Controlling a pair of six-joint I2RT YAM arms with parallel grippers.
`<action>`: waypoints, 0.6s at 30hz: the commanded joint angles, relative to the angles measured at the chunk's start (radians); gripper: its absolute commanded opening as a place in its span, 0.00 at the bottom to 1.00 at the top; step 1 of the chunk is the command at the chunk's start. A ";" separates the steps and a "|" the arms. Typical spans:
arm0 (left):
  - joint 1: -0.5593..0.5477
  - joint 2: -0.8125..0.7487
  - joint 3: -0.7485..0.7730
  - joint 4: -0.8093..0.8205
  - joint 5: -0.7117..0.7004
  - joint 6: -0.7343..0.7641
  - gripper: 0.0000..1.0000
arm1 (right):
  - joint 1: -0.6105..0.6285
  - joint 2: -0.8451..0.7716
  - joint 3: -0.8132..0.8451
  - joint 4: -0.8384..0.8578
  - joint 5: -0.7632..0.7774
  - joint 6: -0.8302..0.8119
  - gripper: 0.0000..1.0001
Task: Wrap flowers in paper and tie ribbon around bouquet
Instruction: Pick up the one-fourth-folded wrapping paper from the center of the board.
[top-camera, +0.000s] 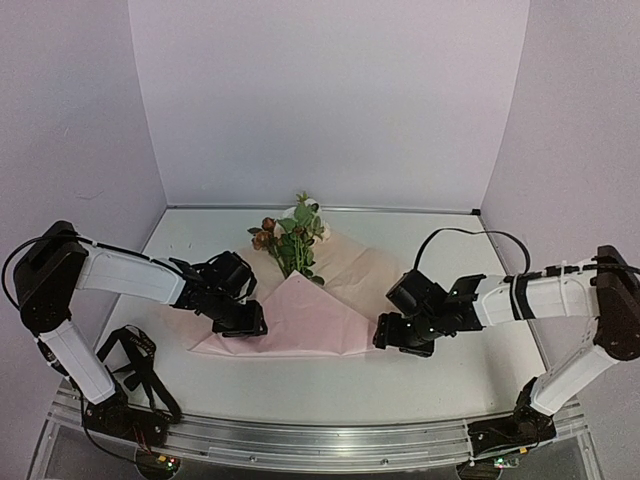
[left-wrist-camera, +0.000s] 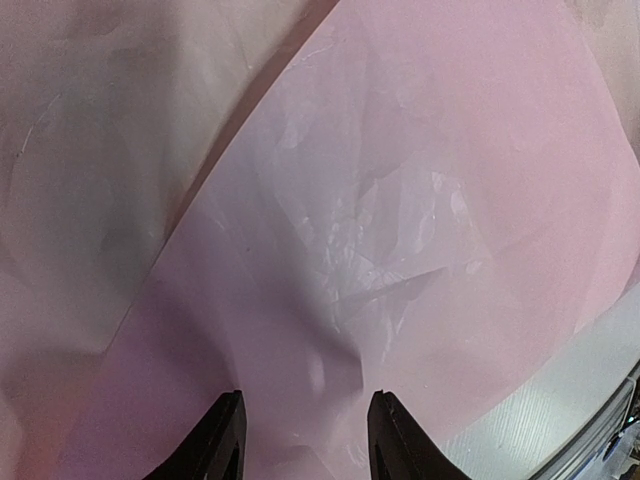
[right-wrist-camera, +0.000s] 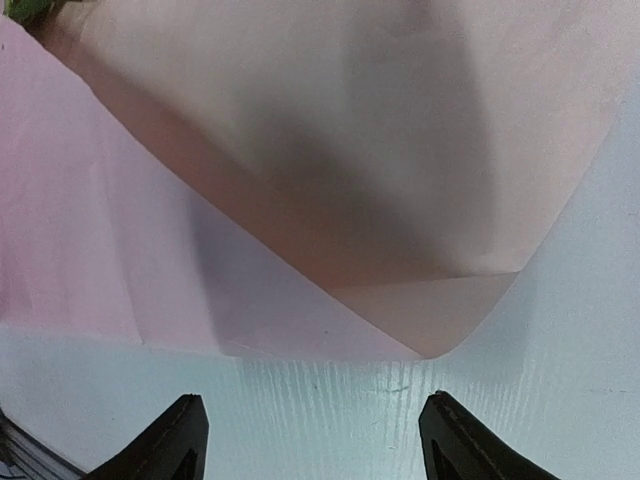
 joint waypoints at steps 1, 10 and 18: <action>0.000 0.017 0.052 0.008 -0.015 0.018 0.43 | 0.000 -0.033 -0.109 0.249 0.066 0.147 0.74; 0.000 0.033 0.069 0.002 -0.008 0.029 0.43 | -0.001 -0.007 -0.274 0.557 0.148 0.250 0.71; 0.000 0.038 0.074 -0.003 -0.009 0.033 0.43 | 0.000 0.008 -0.372 0.757 0.205 0.278 0.62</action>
